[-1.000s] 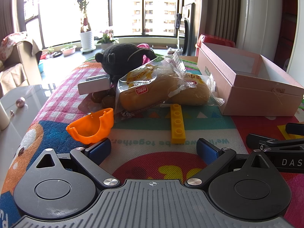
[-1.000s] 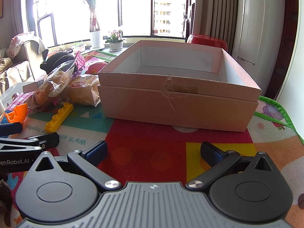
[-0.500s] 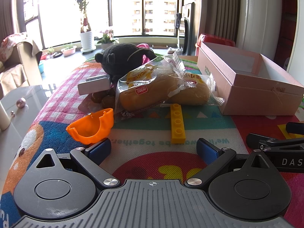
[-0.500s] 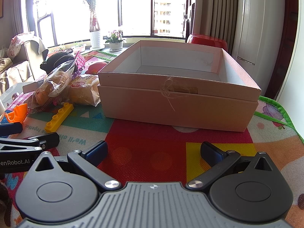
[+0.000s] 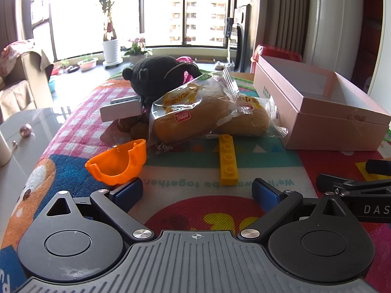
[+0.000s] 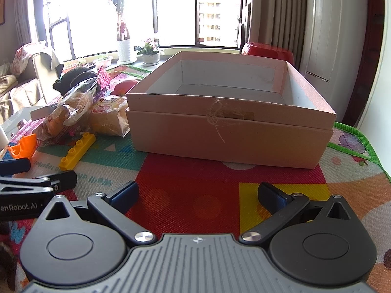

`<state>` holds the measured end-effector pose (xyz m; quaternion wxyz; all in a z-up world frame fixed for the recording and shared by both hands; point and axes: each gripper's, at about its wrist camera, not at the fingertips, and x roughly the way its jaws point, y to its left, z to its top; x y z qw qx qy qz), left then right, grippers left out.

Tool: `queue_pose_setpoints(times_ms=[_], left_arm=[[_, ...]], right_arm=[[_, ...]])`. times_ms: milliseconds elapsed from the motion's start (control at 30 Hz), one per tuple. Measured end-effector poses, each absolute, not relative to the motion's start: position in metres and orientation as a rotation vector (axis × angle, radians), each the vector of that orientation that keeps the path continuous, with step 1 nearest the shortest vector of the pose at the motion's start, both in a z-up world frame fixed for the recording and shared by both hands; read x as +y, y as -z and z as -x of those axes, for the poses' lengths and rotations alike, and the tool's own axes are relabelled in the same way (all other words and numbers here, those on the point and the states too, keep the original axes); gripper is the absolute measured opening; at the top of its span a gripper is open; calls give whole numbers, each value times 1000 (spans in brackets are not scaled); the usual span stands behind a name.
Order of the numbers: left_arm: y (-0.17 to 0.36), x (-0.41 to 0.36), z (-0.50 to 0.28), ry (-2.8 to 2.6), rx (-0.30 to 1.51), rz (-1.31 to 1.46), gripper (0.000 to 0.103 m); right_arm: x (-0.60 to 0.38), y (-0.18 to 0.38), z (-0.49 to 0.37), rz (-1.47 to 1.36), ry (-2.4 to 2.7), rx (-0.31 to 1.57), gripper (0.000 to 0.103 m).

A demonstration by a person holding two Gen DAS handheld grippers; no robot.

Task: Organize objects
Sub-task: 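Grasp the orange plastic cup with the left gripper while the right gripper grasps the yellow brick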

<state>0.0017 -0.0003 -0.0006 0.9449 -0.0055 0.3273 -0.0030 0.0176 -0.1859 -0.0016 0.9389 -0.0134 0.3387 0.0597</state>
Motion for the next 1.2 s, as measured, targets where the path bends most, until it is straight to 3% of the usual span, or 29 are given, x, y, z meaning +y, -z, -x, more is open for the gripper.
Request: queue_pose_setpoints(times_ms=[133, 300, 467, 533, 567, 900, 1067, 1100, 1133, 1167, 1200], left_arm=[[-9, 10, 14, 66, 665, 57, 99], [-36, 36, 32, -39, 538, 14, 99], [-30, 71, -7, -84, 632, 106, 98], [-23, 75, -16, -77, 645, 110, 85], [-21, 78, -19, -67, 652, 120, 65], [-28, 114, 26, 6, 629, 210, 63], [-44, 129, 61, 14, 575, 191, 63], [-46, 129, 66, 21, 569, 186, 63], [-48, 129, 70, 24, 565, 182, 63], [-49, 129, 73, 28, 567, 177, 63], [-49, 127, 74, 36, 572, 173, 63]], right_arm=[[-190, -3, -24, 56, -185, 764, 103], [-187, -5, -27, 63, -175, 797, 103], [-184, -6, -27, 79, -149, 814, 103], [-186, -6, -28, 76, -159, 817, 103], [-186, -7, -28, 79, -162, 815, 103], [-109, -34, -15, 115, -375, 591, 102], [-63, -25, -47, 149, -398, 684, 64], [-60, -21, -54, 142, -397, 721, 49], [-58, -17, -58, 129, -398, 761, 40], [-60, -17, -57, 116, -394, 755, 39], [-61, -19, -56, 116, -399, 763, 25]])
